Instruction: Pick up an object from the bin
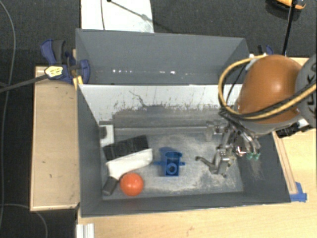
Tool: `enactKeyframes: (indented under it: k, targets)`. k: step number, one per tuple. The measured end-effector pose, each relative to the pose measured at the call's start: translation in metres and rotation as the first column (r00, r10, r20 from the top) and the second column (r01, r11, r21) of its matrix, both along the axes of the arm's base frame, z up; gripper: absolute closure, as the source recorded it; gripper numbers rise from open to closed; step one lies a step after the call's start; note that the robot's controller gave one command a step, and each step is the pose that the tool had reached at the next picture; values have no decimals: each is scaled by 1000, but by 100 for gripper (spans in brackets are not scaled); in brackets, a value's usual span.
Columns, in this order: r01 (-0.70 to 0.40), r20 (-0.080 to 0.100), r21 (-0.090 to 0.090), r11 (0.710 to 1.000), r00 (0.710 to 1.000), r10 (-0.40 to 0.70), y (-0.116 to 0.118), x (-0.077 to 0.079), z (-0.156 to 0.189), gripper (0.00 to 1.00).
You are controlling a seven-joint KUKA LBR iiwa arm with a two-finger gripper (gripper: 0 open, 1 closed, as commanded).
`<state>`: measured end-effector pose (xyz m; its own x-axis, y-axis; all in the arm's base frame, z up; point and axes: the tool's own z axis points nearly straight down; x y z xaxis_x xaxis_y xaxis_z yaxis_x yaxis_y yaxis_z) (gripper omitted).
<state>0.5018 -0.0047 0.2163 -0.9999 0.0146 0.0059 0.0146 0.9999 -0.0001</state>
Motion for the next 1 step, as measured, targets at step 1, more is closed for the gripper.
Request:
enactKeyframes:
  k: [1]
  targets:
    - [0,9,0,1000,1000,0,0,1,4,0]
